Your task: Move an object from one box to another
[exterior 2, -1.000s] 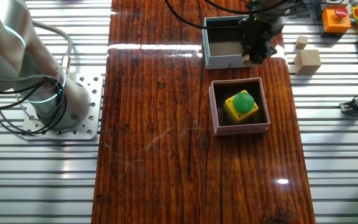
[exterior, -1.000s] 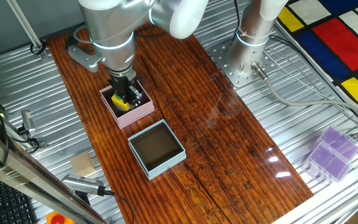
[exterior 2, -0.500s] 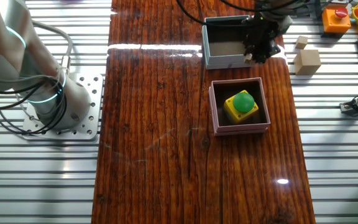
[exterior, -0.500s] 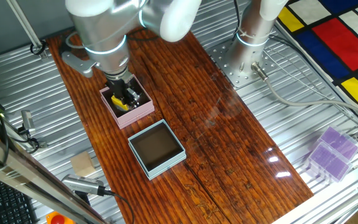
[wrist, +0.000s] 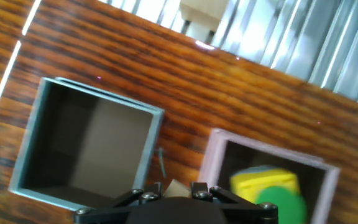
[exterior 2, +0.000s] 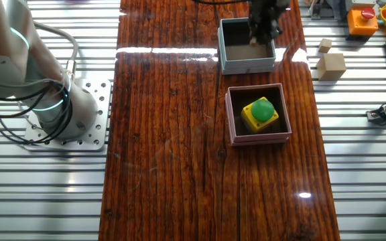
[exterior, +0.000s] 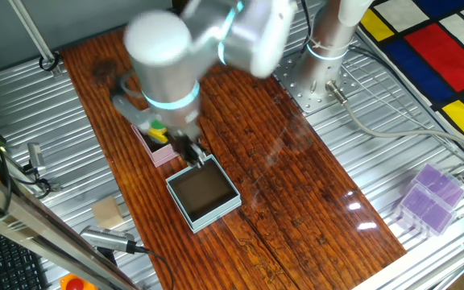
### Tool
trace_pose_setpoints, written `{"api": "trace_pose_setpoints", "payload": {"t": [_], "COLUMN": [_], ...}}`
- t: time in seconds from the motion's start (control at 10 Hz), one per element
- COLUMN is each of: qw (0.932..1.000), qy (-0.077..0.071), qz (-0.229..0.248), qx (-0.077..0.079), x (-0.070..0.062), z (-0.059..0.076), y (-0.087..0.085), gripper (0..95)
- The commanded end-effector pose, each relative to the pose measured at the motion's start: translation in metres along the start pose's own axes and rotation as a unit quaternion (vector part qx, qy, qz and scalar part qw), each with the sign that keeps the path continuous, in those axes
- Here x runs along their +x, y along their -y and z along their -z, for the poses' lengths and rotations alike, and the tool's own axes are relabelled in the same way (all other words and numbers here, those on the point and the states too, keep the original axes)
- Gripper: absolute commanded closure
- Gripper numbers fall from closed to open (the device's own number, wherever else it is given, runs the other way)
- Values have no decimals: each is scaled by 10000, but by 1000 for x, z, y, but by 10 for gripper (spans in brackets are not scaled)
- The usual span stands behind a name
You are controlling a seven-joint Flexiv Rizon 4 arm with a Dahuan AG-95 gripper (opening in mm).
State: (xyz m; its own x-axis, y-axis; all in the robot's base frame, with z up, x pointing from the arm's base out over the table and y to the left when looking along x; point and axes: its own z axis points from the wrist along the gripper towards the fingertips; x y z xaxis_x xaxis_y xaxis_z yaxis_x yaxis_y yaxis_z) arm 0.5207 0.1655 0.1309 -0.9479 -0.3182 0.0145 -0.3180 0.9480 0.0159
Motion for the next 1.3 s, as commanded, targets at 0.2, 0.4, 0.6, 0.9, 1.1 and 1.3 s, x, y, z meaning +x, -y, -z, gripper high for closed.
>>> {"api": "trace_pose_setpoints", "payload": {"t": [0.2, 0.4, 0.6, 0.9, 1.1, 1.3], "qw": [9999, 9995, 9988, 9970, 9959, 9960], "qy": [141, 189, 219, 251, 261, 260], "qz": [55, 268, 426, 737, 863, 856], "qx": [29, 42, 59, 54, 51, 51], "x": [-1, 1, 2, 5, 6, 6], "z": [-29, -43, -48, -47, -45, -45], "y": [-20, -20, -18, -4, 1, 1], "gripper": [950, 950, 950, 760, 570, 380]}}
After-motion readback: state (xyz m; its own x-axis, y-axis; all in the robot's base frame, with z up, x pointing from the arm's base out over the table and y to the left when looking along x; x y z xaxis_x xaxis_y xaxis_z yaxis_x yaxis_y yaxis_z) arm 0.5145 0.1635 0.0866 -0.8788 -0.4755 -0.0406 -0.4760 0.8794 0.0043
